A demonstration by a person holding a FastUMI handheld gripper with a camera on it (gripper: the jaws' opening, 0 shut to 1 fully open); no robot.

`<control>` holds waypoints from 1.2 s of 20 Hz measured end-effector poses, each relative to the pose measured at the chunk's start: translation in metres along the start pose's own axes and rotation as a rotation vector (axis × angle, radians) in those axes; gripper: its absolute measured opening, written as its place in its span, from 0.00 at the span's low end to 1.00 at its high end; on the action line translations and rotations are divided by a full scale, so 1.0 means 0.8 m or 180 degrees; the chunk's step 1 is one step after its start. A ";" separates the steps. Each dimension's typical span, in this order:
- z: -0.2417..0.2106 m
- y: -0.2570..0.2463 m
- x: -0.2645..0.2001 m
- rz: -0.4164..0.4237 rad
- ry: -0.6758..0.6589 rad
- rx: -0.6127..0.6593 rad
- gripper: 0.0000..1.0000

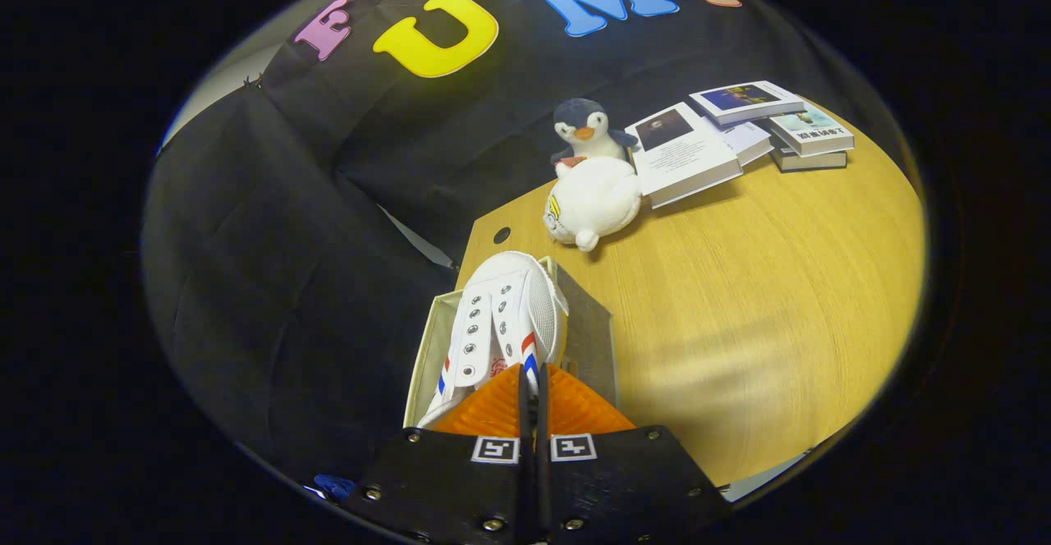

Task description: Open the storage box then place both shoes into the box .Put the left shoe in first, then the right shoe, with the right side of both shoes facing outward in a uniform manner.

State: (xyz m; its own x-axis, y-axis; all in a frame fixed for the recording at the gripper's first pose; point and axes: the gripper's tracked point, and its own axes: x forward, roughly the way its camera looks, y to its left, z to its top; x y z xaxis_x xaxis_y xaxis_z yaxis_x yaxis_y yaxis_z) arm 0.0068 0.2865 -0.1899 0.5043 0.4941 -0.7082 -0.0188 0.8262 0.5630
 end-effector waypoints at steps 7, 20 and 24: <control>-0.012 0.012 0.025 -0.0276 -0.0040 -0.0322 0.00; 0.064 0.016 -0.059 -0.0114 -0.0749 -0.0963 0.98; 0.099 -0.013 -0.094 -0.0255 -0.0967 -0.1079 0.98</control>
State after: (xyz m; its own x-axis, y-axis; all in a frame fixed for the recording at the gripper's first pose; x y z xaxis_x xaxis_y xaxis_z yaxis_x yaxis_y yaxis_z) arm 0.0379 0.2195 -0.1089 0.7449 0.3652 -0.5583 -0.2253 0.9254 0.3047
